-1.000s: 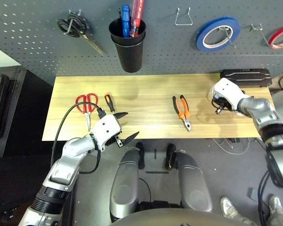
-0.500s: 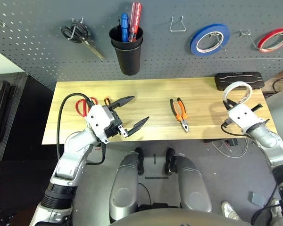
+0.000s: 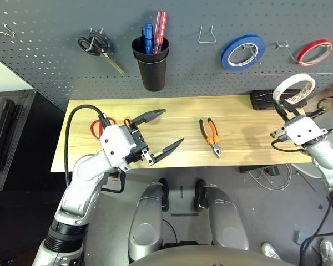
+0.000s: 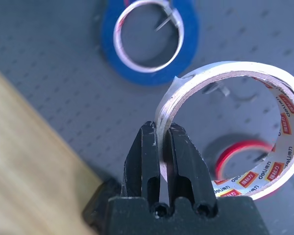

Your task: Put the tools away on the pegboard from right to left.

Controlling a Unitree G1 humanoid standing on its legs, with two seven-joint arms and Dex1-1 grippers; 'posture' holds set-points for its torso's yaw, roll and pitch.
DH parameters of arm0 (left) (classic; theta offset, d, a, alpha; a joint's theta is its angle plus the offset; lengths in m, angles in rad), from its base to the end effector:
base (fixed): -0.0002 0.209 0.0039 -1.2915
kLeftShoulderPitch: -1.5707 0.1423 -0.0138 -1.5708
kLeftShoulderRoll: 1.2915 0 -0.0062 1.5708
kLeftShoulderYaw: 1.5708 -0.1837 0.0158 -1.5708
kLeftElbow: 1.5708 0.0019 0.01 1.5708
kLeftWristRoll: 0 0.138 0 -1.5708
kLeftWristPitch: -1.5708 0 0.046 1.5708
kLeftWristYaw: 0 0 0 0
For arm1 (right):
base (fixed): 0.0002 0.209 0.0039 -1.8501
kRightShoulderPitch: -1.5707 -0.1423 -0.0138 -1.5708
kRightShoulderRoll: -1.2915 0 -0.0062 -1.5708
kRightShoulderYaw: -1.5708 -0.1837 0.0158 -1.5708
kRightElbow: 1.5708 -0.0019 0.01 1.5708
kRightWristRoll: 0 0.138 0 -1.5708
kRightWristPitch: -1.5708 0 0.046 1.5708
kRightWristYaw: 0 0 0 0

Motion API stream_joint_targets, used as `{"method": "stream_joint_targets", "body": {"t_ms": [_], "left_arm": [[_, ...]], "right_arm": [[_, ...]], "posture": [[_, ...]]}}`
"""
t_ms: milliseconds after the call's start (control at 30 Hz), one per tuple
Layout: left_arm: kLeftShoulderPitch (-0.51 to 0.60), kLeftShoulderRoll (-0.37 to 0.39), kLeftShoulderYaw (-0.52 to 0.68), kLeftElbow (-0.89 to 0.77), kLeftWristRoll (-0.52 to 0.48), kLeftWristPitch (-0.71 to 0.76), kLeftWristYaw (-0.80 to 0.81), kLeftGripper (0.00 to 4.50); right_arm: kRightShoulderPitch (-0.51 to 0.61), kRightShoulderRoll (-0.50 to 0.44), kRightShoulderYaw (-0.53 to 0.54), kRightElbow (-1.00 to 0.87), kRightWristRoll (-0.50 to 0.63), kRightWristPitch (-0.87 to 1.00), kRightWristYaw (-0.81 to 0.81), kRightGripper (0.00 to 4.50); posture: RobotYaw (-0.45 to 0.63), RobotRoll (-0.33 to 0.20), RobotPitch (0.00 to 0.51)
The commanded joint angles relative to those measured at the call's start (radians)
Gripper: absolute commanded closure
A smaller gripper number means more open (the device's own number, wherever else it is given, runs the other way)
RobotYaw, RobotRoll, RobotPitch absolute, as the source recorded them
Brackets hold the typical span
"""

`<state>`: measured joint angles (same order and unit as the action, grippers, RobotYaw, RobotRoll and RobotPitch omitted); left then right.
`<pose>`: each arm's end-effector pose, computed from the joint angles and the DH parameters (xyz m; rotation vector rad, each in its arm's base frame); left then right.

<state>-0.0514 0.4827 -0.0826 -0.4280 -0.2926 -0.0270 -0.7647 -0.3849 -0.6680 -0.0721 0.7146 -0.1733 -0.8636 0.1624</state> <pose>0.1967 0.1852 0.1389 0.3360 -0.3618 -0.9999 0.2498 -0.2999 0.1030 -0.8400 -0.4491 0.2006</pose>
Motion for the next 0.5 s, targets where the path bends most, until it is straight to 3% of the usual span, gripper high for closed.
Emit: {"method": "stream_joint_targets", "body": {"t_ms": [33,500], "left_arm": [[0.006,0.008,-0.025,-0.035,-0.009,0.007,-0.018,0.0],[-0.01,0.006,-0.039,-0.035,-0.004,0.025,-0.013,0.0]], "right_arm": [[-0.032,-0.014,-0.006,0.036,-0.018,-0.021,-0.02,4.46],[-0.218,0.002,0.024,0.206,-0.04,0.081,-0.024,4.46]], "posture": [[0.12,0.0,0.208],[0.13,0.0,0.204]]}}
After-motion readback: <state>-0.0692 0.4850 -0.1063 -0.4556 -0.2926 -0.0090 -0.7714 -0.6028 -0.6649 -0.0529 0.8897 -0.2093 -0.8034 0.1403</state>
